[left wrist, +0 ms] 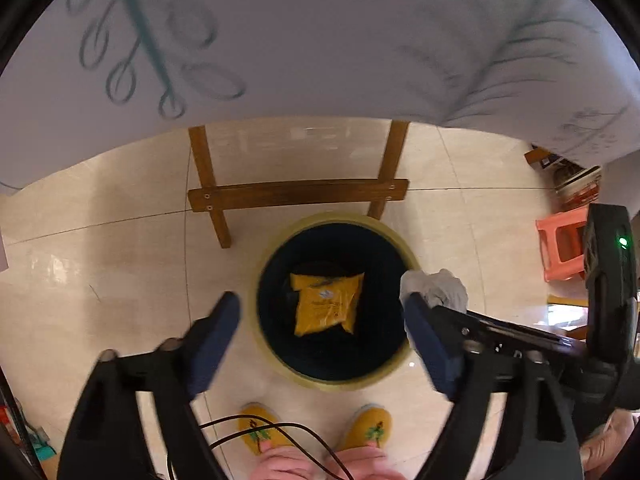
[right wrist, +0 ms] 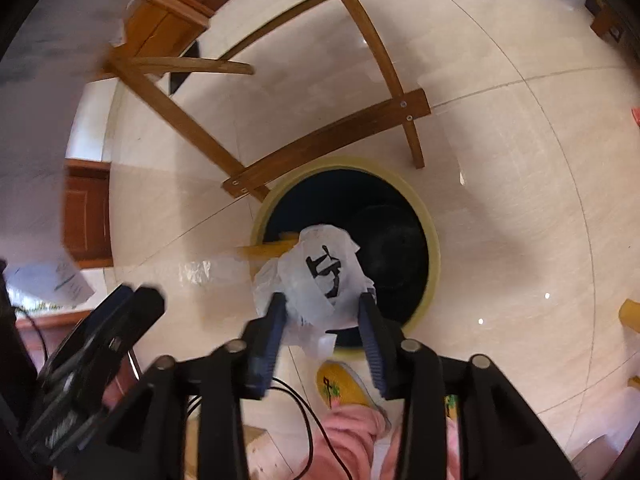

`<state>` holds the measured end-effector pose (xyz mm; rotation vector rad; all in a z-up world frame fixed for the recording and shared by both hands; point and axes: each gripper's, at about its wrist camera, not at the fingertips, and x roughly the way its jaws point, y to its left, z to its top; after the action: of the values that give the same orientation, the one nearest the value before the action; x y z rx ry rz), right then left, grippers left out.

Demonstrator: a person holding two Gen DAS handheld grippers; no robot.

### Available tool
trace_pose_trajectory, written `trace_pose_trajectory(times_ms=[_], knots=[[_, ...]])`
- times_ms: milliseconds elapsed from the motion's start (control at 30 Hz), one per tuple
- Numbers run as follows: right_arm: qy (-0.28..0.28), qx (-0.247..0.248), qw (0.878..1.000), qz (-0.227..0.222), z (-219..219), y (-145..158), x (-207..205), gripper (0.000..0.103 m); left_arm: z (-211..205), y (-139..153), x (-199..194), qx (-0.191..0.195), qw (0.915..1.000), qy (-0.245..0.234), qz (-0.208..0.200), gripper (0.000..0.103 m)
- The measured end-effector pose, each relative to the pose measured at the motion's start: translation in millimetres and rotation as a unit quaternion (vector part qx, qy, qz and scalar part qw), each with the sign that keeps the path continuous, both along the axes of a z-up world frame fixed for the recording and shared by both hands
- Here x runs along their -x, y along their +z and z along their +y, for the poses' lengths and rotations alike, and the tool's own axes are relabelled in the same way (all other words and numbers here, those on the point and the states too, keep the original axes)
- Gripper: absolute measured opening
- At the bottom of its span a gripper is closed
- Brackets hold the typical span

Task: Collect trash
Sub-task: 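Carry both items to the black bin and open both tools to drop them, then raise both tools back toward the table items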

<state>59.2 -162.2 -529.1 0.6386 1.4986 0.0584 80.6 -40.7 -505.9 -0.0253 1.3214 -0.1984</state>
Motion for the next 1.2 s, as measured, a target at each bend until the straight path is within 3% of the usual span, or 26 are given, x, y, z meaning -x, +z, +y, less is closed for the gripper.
trace_pose_trajectory(times_ms=[67,100,333,600,900,1200], knots=[[-0.003,0.007,1.000,0.002,3.4,-3.5,-2.2,0.074,4.3,-1.9,-1.1,-0.002,1.0000,-0.003,-0.007,0.094],[-0.004,0.010,1.000,0.000,4.0,-3.3,-3.3,0.079,6.6,-1.1,-0.9,-0.005,0.9999,-0.004,-0.011,0.096],[0.000,0.021,1.000,-0.011,11.4,14.0,-4.9,0.079,21.4,26.1,0.3,-0.010,0.9993,-0.006,-0.034,0.097],[0.010,0.037,0.999,-0.023,7.5,73.3,3.5,0.079,30.3,101.8,13.9,0.001,0.9980,0.000,-0.063,0.102],[0.035,0.033,0.998,-0.048,6.0,176.0,19.7,0.079,39.2,199.9,30.9,0.010,0.9962,0.007,-0.086,0.102],[0.087,0.047,0.986,-0.133,1.7,312.0,39.8,0.079,31.1,320.7,57.0,0.014,0.9919,-0.004,-0.126,0.102]])
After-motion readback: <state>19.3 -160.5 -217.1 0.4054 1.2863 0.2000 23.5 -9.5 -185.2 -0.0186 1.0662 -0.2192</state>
